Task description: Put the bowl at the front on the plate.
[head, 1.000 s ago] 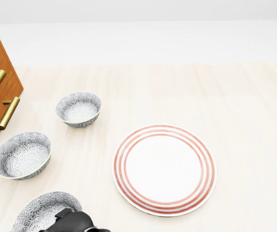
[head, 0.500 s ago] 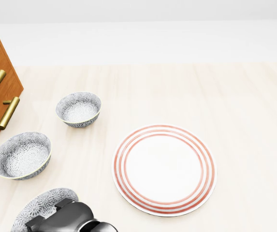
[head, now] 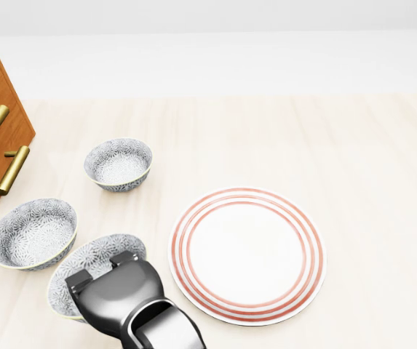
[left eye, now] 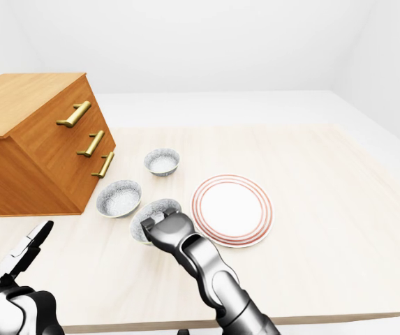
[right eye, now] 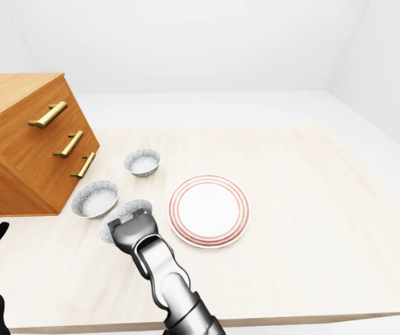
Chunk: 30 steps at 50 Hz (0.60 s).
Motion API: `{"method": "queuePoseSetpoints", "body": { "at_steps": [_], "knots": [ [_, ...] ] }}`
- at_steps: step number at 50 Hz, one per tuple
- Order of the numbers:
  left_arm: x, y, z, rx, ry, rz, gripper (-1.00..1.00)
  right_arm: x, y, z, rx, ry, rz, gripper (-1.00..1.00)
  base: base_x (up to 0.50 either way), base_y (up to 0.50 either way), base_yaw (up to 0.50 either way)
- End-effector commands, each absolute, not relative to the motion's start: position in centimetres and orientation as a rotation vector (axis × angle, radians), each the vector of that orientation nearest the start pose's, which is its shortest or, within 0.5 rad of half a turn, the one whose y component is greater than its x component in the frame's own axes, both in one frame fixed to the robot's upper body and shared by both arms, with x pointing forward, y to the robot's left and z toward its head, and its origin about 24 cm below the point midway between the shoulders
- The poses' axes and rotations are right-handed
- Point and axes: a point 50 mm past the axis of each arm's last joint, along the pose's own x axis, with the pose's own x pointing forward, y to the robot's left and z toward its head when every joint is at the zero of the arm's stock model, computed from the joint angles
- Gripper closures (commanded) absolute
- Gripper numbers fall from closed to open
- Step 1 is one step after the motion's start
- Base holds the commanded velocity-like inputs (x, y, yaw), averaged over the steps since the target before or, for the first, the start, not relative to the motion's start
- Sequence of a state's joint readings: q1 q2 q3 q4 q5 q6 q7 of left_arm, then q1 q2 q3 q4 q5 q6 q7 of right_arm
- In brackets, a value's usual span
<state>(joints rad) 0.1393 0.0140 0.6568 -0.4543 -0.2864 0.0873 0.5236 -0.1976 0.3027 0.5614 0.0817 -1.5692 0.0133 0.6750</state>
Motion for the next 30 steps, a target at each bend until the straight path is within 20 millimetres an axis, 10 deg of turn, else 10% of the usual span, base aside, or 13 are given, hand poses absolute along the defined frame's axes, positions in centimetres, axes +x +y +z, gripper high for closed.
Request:
{"method": "queuePoseSetpoints", "body": {
  "at_steps": [1, 30],
  "knots": [
    [14.8, 31.4, 11.1, -0.175, -0.3, 1.125, -1.0, 23.9, 4.4, 9.7, -1.526, -0.201, 0.753, 1.0, 0.0, 0.0, 0.0],
    [14.9, 31.4, 10.8, -0.17, -0.284, 1.126, -1.0, 23.0, 0.0, 13.2, -1.424, -0.243, 0.491, 1.0, 0.0, 0.0, 0.0]
  ]
}}
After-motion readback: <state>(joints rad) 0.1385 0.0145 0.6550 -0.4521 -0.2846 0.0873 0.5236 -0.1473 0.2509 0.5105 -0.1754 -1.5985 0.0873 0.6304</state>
